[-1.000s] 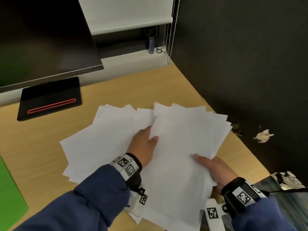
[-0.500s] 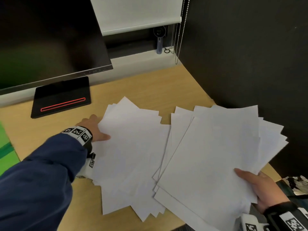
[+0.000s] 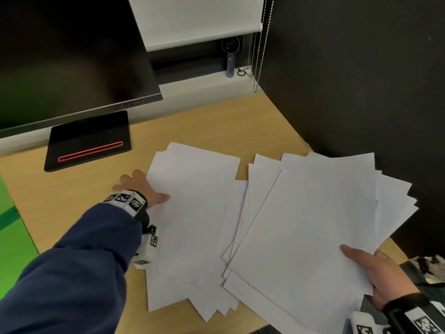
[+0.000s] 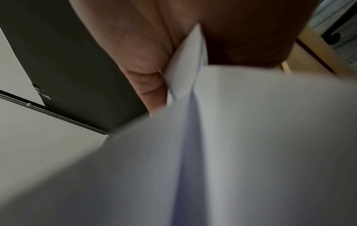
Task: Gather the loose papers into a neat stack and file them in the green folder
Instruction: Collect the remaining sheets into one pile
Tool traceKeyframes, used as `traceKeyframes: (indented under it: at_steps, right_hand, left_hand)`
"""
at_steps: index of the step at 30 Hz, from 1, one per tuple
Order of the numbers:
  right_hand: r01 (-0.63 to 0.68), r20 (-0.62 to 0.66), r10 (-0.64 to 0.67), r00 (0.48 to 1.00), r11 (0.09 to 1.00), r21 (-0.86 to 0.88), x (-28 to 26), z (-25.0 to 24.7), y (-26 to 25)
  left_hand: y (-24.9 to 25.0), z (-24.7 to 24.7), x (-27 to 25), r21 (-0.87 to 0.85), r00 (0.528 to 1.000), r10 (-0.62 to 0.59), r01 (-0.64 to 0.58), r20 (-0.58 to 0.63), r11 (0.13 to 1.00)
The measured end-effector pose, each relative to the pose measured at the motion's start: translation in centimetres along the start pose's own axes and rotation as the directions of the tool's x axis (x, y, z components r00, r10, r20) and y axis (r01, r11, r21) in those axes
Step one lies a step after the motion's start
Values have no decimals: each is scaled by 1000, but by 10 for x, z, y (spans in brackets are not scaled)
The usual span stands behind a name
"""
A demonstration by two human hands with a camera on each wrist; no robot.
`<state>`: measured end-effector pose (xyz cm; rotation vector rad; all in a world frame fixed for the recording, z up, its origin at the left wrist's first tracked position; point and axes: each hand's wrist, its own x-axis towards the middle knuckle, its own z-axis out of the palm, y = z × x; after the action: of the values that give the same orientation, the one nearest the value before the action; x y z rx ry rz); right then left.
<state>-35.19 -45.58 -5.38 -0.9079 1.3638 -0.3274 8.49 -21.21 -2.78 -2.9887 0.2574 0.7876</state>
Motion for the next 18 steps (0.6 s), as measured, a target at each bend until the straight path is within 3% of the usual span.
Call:
traceKeyframes:
  at_steps: [4,7,12,18]
  right_hand:
    - [-2,2,2,1000,1000,2,-3,2,-3]
    - [-1,20,1,1000,1000,2,-7,4,-5]
    - [0,23,0,1000,1000,-9,-12,6,-9]
    - [2,50,-3,999,1000,31,-13,8,-8]
  left_hand:
    - [1,2,5,-147,998,-26,33,50,989]
    - [-5,-1,9,-135,994,-25,40,110,990]
    - [-6,5,6,-135,997,-74,72,-7,988]
    - [-2,0,3,-286,999,-35,38,14,957]
